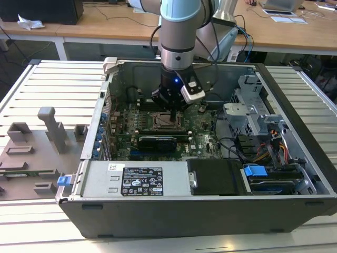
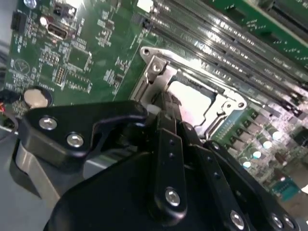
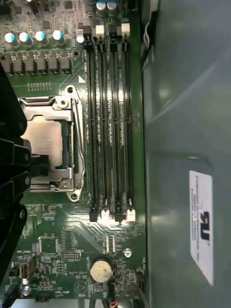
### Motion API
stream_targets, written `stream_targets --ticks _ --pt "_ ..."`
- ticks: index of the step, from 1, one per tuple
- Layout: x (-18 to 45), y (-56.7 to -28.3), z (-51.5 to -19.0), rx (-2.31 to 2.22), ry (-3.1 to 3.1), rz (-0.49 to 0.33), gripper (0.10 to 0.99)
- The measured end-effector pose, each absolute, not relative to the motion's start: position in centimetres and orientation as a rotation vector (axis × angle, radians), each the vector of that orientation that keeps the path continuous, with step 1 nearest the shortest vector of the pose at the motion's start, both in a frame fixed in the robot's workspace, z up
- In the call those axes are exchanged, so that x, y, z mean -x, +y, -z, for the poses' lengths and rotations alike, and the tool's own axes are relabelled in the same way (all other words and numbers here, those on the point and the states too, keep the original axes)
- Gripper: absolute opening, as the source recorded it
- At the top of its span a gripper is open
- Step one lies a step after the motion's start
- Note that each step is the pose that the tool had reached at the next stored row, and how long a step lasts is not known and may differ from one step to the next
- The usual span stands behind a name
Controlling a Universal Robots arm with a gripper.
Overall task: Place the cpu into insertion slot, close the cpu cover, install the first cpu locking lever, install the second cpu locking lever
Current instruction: 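Install the first cpu locking lever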
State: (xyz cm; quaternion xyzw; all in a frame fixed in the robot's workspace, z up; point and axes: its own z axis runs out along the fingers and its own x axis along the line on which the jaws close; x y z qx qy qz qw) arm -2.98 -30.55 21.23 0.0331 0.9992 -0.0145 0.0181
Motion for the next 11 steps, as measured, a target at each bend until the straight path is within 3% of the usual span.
stream_targets --ticks 5,11 --pt "3.0 -30.5 -24.9 -0.102 3.102 0.061 0.106" --pt "3.0 -30.5 -26.9 -0.102 3.102 0.067 0.106"
